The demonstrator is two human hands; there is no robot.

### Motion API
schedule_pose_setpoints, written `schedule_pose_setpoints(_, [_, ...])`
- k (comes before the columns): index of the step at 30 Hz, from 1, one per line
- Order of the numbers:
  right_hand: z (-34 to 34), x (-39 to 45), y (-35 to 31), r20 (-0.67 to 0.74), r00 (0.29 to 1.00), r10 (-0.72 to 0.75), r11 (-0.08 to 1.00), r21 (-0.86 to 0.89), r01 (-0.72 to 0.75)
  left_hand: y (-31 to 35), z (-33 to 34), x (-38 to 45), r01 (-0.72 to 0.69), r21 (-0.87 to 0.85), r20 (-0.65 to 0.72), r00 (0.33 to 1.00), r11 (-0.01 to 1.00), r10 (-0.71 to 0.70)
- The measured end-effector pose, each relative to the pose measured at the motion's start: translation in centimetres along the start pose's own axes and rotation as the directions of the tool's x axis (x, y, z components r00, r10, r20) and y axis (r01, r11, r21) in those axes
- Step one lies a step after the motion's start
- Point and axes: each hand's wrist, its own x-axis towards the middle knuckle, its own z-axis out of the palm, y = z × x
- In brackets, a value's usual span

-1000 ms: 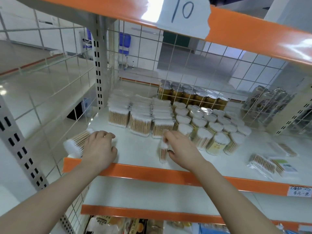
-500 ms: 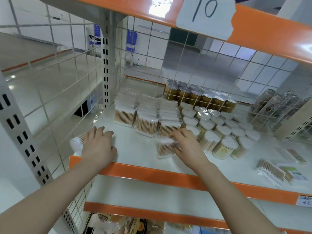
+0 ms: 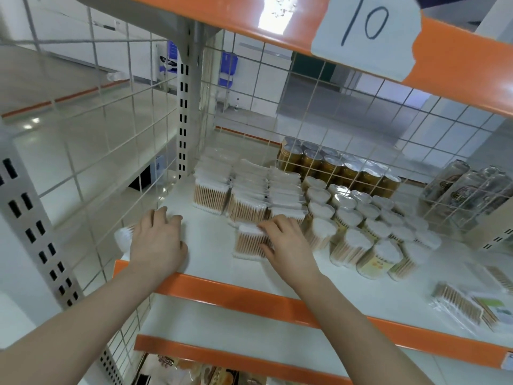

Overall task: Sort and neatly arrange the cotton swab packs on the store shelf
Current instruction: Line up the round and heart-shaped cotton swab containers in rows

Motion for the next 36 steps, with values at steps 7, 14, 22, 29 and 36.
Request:
schedule_pose_setpoints(7, [2.1, 3.3, -2.6, -0.007, 0.999, -0.032, 0.999, 0.014, 0.032, -1.0, 0.0, 0.2, -0.021, -0.033, -0.033, 0.999, 0.999, 0.020])
schedule_pose_setpoints(14, [3.9, 7.1, -4.8, 0.035, 0.996, -0.076, 0.992, -0.096, 0.079, -1.5, 0.0, 0.7, -0.043, -0.079, -0.066, 0.997, 0.996, 0.038])
schedule_pose_setpoints(22, [5.6, 10.1, -5.2, 0.078, 0.996, -0.048, 0.994, -0.097, 0.055, -2.0, 0.4, 1.4, -0.047, -0.088, -0.069, 0.997, 0.995, 0.041])
schedule_pose_setpoints(29, [5.9, 11.1, -5.1, 0.095, 0.995, -0.021, 0.996, -0.079, 0.029, -2.4, 0.7, 1.8, -0.083, -0.062, -0.103, 0.992, 0.995, 0.076])
schedule_pose_setpoints(36, [4.6, 10.8, -5.1, 0.128, 0.992, -0.023, 0.996, -0.080, 0.033, -1.8, -0.5, 1.2, 0.041, -0.010, -0.071, 0.997, 0.999, -0.042])
